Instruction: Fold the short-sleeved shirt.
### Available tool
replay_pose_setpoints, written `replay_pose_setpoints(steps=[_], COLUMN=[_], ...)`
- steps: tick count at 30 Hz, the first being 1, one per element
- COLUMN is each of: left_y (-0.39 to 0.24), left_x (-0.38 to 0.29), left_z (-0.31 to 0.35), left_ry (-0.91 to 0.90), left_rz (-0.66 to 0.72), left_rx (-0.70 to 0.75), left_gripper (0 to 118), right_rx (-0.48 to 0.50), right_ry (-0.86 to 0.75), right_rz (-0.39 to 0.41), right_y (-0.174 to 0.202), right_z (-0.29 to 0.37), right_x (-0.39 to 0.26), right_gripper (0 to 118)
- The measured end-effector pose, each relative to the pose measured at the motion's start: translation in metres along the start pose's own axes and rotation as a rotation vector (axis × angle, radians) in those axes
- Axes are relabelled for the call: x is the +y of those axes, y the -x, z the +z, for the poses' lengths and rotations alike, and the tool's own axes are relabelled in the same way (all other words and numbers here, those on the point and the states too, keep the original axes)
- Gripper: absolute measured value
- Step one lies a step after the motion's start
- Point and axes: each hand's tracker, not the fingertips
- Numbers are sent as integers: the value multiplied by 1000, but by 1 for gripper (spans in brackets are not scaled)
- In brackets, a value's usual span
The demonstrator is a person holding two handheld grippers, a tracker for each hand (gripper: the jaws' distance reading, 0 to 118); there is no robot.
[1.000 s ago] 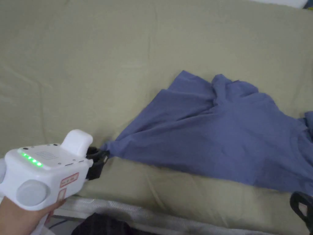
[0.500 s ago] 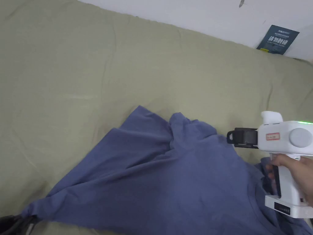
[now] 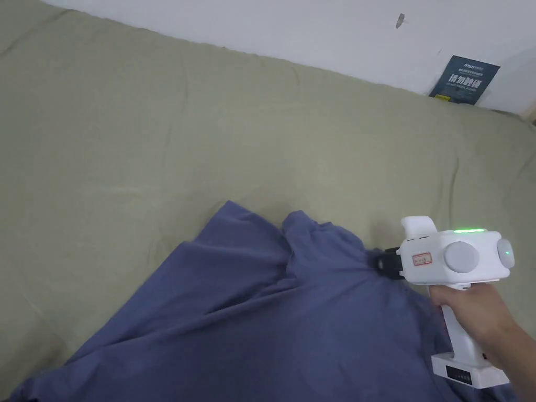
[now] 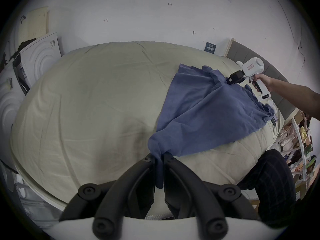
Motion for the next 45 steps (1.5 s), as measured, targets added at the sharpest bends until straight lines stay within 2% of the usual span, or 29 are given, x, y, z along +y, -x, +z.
replay_pose_setpoints(steps=[1, 3, 8, 11, 16, 22, 26, 29, 31, 33, 38, 41, 45], left_y=[-1, -4, -6, -9, -16, -18, -25, -31, -38, -44, -58, -60, -53], left_x=[1, 5, 27, 53, 126, 224, 300, 354, 387, 411, 462, 475, 472], left_z=[-1, -1, 4, 9, 35, 86, 116, 136, 149, 165, 195, 196, 162], left_ry=[2, 3, -68, -129, -251, -461, -544, -623, -676, -728, -792, -792, -761], left_rz=[7, 18, 149, 173, 209, 281, 246, 198, 226, 229, 161, 139, 165], left_rx=[-2, 1, -41, -95, -144, -202, -166, -113, -88, -75, 1, 39, 39], left_gripper=[9, 9, 9, 9, 9, 9, 9, 9, 9, 9, 9, 9, 9], right_rx=[-50, 6, 20, 22, 10, 1, -46, -87, -96, -80, -87, -58, -71], right_ry=[-45, -96, -180, -266, -428, -628, -763, -846, -890, -935, -1029, -1031, -973], right_rz=[0, -1, -7, -1, 18, -23, -21, -23, -42, -68, -66, -74, -63], right_y=[3, 3, 15, 22, 23, 10, -2, -12, -19, -25, -31, -33, -34], right_z=[10, 31, 103, 162, 266, 385, 443, 471, 485, 498, 519, 513, 468], right_x=[-2, -3, -4, 1, 29, 75, 111, 142, 162, 180, 214, 224, 223], right_gripper=[0, 0, 0, 0, 0, 0, 0, 0, 0, 0, 0, 0, 0])
